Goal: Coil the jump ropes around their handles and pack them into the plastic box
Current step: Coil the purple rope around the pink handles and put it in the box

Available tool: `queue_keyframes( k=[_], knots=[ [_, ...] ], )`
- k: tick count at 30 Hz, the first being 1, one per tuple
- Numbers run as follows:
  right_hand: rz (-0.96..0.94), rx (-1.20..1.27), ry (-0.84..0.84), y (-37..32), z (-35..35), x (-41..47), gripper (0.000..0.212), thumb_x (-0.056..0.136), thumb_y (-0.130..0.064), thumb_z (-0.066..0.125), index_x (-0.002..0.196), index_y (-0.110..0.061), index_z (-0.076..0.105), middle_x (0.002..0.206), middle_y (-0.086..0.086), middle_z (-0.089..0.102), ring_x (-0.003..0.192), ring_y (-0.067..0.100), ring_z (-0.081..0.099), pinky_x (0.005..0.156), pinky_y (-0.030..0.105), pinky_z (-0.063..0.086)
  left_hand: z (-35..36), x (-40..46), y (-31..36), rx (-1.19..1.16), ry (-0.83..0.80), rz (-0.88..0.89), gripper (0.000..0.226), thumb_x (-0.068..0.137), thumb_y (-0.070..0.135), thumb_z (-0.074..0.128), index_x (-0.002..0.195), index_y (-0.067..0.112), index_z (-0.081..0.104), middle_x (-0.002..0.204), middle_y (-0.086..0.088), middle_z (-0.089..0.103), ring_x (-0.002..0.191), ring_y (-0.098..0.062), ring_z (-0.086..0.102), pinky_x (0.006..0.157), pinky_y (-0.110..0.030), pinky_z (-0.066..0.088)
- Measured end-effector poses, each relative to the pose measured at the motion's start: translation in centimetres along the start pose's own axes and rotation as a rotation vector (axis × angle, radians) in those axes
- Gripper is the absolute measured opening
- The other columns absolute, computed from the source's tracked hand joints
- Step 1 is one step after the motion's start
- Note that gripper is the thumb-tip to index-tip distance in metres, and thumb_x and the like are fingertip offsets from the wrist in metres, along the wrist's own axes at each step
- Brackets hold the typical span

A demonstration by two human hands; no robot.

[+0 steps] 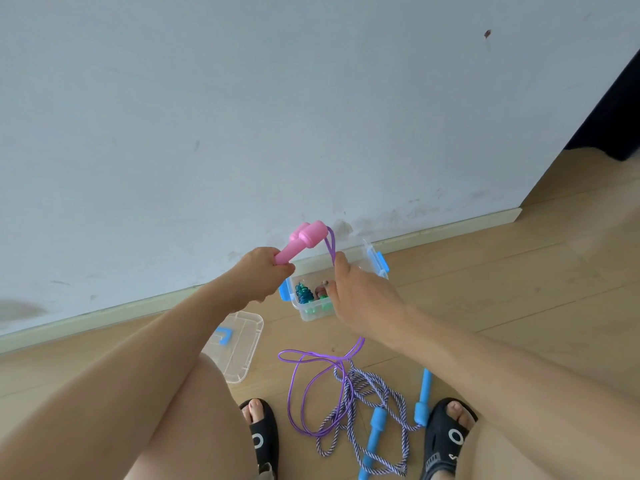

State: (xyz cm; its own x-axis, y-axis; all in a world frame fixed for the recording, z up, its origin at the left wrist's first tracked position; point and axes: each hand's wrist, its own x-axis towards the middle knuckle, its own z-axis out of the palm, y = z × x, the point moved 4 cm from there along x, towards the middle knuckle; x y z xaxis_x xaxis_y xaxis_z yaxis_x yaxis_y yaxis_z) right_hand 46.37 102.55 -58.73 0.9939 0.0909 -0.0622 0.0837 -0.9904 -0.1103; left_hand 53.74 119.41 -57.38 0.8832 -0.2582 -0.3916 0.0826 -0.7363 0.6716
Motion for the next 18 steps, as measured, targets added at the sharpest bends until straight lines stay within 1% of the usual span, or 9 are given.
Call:
queue_keyframes(
  k=[2,5,8,10,13,14,16,17,18],
  knots=[
    [-0.001,0.077,-0.021,0.4,-0.1,0.6,0.047,0.106,-0.031,0.028,0.147,-0.007,0.028,0.111,0.012,0.063,0.094,0.034,0.065,0.064,0.035,0.039,0.2,-0.3,-0.1,-0.116,-0.065,-0.043,0.013,0.092,0.02,0.054,0.091,0.007,0.053,0.072,-0.004,0.047,0.055,-0.017,0.039,0.046,-0.025,0.033],
    [0.015,0.201,-0.018,2.5,-1.1,1.3,0.027,0.106,-0.031,0.026,0.116,-0.017,0.047,0.084,0.009,0.061,0.074,0.034,0.057,0.058,0.035,0.036,-0.3,-1.1,-0.4,-0.354,-0.27,-0.053,0.017,0.095,0.015,0.054,0.084,0.015,0.041,0.063,0.003,0.033,0.051,-0.013,0.025,0.043,-0.022,0.021],
    [-0.035,0.073,0.183,5.7,-3.3,2.5,0.025,0.107,-0.036,0.03,0.106,-0.019,0.048,0.066,0.003,0.051,0.059,0.032,0.05,0.051,0.034,0.034,-1.1,-1.9,-0.8,-0.414,-0.376,-0.049,0.026,0.098,0.013,0.053,0.08,0.019,0.035,0.064,0.003,0.025,0.053,-0.013,0.017,0.043,-0.021,0.016],
    [-0.078,0.052,0.215,6.8,-4.3,2.7,0.031,0.106,-0.043,0.031,0.1,-0.02,0.051,0.064,0.0,0.049,0.058,0.032,0.048,0.051,0.035,0.037,-1.4,-2.2,-1.1,-0.402,-0.35,-0.047,0.025,0.098,0.014,0.054,0.081,0.018,0.036,0.064,0.003,0.027,0.053,-0.012,0.019,0.043,-0.021,0.017],
    [-0.067,-0.026,0.124,6.2,-3.8,2.3,0.033,0.106,-0.042,0.034,0.103,-0.015,0.054,0.068,0.003,0.055,0.059,0.032,0.05,0.05,0.034,0.036,-1.2,-2.3,-0.8,-0.365,-0.281,-0.021,0.021,0.097,0.016,0.054,0.082,0.016,0.039,0.063,0.004,0.031,0.051,-0.011,0.024,0.043,-0.022,0.021],
    [-0.1,-0.103,0.124,4.9,-3.2,1.9,0.027,0.103,-0.039,0.045,0.102,-0.013,0.055,0.066,0.004,0.056,0.055,0.03,0.053,0.047,0.031,0.034,-0.9,-2.3,-0.5,-0.37,-0.252,-0.015,0.02,0.097,0.017,0.054,0.083,0.015,0.04,0.062,0.004,0.033,0.051,-0.011,0.026,0.043,-0.022,0.023],
    [-0.188,-0.196,0.077,1.3,-1.7,1.0,0.026,0.079,-0.024,0.078,0.091,-0.01,0.06,0.056,0.002,0.051,0.043,0.024,0.057,0.038,0.024,0.026,-0.2,-2.2,0.2,-0.382,-0.176,-0.023,0.014,0.096,0.017,0.055,0.087,0.012,0.045,0.065,0.002,0.037,0.05,-0.011,0.03,0.044,-0.022,0.025],
    [-0.198,-0.21,0.071,-0.3,-0.9,0.6,0.028,0.073,-0.018,0.079,0.092,-0.009,0.059,0.058,0.002,0.055,0.045,0.022,0.061,0.037,0.022,0.024,0.2,-2.1,0.4,-0.369,-0.133,-0.036,0.011,0.095,0.016,0.055,0.089,0.011,0.047,0.067,0.0,0.039,0.051,-0.012,0.032,0.044,-0.023,0.027],
    [-0.188,-0.202,0.008,-1.7,-0.4,0.1,0.027,0.078,-0.012,0.072,0.1,-0.008,0.057,0.068,0.003,0.063,0.056,0.023,0.067,0.04,0.025,0.026,0.6,-2.0,0.5,-0.331,-0.092,-0.046,0.009,0.094,0.016,0.054,0.089,0.01,0.05,0.07,-0.003,0.042,0.052,-0.014,0.035,0.044,-0.024,0.028]
  ],
)
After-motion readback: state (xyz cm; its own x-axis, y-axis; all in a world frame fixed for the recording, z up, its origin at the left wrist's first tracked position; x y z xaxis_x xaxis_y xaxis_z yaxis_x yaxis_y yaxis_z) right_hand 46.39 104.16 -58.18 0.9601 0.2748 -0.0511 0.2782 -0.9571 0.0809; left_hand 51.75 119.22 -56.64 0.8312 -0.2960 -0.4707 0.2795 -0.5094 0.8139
